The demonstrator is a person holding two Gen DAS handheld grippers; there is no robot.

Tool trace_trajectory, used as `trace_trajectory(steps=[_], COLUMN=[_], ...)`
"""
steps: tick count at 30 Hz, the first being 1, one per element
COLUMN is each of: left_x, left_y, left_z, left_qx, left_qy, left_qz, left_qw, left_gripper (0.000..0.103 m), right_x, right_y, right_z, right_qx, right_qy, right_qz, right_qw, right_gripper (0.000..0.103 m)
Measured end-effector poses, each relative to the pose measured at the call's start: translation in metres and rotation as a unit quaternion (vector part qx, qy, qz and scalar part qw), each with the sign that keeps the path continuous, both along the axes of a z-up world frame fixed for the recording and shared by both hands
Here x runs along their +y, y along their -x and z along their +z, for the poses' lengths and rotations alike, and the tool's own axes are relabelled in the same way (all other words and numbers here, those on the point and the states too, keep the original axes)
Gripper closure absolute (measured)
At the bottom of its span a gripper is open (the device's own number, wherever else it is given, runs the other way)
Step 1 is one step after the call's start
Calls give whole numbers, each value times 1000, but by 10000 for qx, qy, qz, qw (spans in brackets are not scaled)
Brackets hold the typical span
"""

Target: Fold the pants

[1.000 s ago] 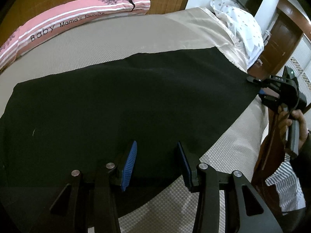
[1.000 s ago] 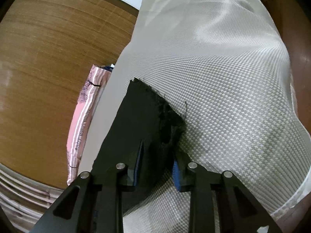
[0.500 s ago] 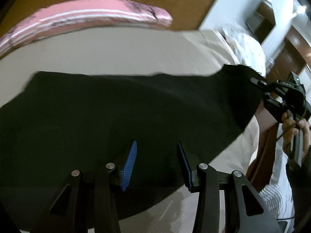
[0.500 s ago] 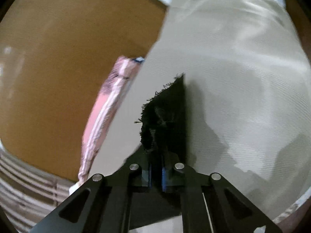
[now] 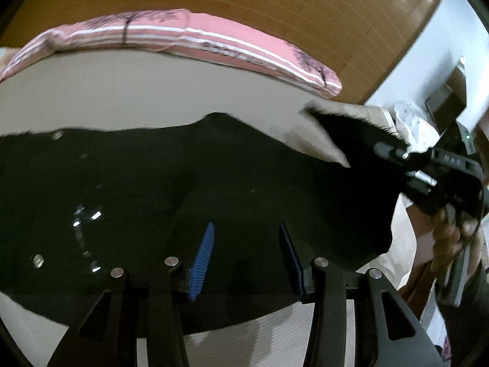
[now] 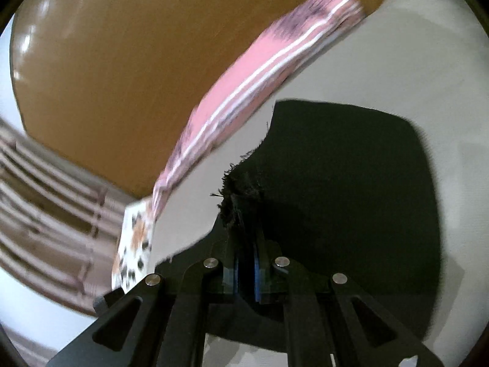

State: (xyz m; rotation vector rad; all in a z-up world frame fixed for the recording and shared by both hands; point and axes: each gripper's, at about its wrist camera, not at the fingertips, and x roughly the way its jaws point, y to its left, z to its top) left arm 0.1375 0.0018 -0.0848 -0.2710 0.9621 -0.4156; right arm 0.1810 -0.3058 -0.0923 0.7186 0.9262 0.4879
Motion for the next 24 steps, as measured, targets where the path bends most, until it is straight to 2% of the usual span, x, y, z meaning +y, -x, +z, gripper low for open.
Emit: trace_trajectory(steps=[3, 6, 7, 13, 17, 20, 21, 23, 24], left_x=[15, 29, 31, 40, 39, 35, 33, 30, 30], left_y=[3, 8, 9, 6, 4, 4, 4, 2, 1], left_z=[-5, -8, -9, -9, -10, -8, -8, -8, -8], left_qx=[66, 104, 114, 120, 175, 181, 192, 257, 319], left_qy=[106, 233, 264, 465, 569, 598, 580, 611, 697], left_qz=[90, 165, 172, 139, 116, 27, -8, -50, -67], left_qw=[9999, 9995, 9994, 9987, 9982, 9980, 9981, 9978, 9970], left_gripper=[57, 57, 57, 57, 57, 57, 57, 57, 57], right_x=[47, 82, 90, 110, 121, 121, 122, 122, 119], right_y=[-1, 6, 8, 22, 23, 32, 37, 44, 48], right_z=[-20, -38, -46, -50, -58, -68, -67, -63, -59], right_qx=[255, 410, 504, 501, 587, 753, 655, 566, 555], right_qy=[80, 580, 588, 944, 1374, 1575, 1623, 1610, 1442], right_qz=[506, 830, 908, 1252, 1517, 1785, 1796, 1850, 1883], right_qw=[9984, 9940, 9929, 9864, 9771, 9683, 9681, 9678, 9699], right_gripper=[95, 94, 94, 94, 93, 88, 87, 78, 67])
